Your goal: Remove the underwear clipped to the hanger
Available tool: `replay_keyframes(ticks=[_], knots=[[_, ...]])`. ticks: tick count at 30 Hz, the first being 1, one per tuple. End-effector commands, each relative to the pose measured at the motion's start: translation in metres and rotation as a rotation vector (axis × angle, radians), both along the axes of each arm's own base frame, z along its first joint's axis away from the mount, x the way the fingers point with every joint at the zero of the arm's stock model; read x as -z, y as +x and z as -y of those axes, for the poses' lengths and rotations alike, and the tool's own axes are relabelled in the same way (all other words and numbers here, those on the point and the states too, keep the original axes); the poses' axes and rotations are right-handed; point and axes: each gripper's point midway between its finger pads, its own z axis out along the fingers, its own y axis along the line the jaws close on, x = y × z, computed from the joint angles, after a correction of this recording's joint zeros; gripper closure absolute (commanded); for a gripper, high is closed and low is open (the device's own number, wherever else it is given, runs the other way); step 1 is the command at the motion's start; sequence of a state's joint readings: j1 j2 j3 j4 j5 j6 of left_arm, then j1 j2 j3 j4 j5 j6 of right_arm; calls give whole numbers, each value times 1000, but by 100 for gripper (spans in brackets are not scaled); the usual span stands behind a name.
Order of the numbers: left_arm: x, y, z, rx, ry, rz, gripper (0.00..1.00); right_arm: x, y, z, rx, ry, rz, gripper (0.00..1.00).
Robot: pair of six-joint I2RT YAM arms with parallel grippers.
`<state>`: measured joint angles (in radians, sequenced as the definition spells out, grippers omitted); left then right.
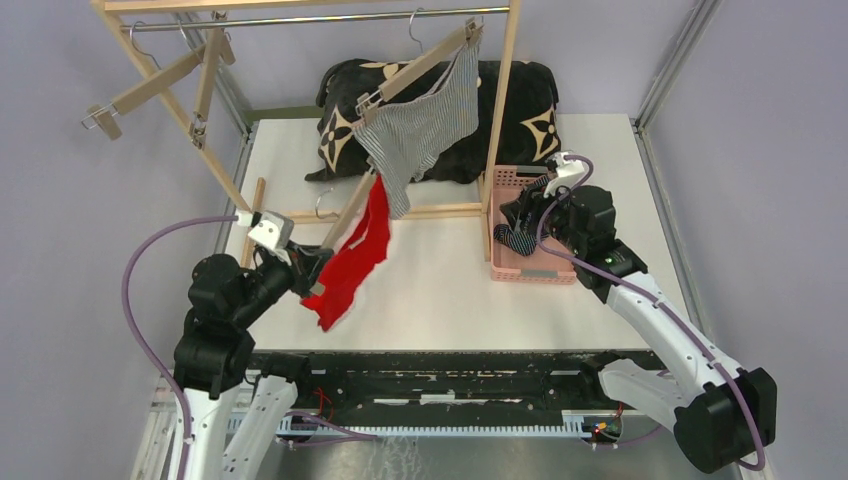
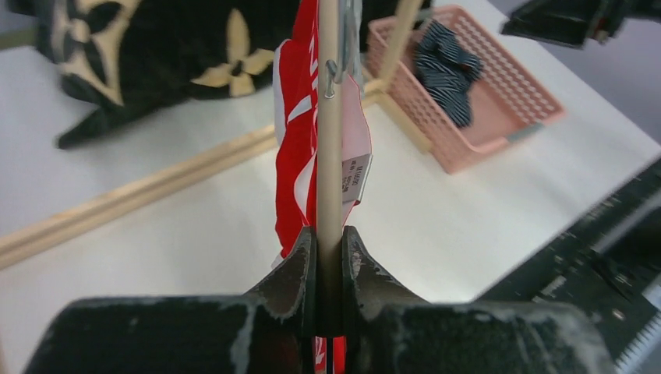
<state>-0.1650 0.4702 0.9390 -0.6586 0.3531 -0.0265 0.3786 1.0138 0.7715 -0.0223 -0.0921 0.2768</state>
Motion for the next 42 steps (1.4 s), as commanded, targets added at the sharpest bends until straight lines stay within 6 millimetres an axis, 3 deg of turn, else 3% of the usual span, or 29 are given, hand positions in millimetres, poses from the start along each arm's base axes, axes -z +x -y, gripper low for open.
replay_keyframes(ticks=[1,12,21,27,33,42], knots=[[-20,-37,43,275,-147,43,97,-60,-15,-39,-199,157,98,37],[-16,-92,64,489,-232,5,97,-106,-24,-67,-345,232,145,37],[15,-96,70,531,-274,-79,97,-162,-65,-86,-546,357,234,36],[14,-92,72,541,-287,-71,97,-187,-99,-96,-712,433,294,31],[10,-93,79,600,-309,-74,97,-184,-105,-116,-830,461,266,30],[12,-75,83,621,-298,-106,97,-164,-116,-153,-973,423,212,30]])
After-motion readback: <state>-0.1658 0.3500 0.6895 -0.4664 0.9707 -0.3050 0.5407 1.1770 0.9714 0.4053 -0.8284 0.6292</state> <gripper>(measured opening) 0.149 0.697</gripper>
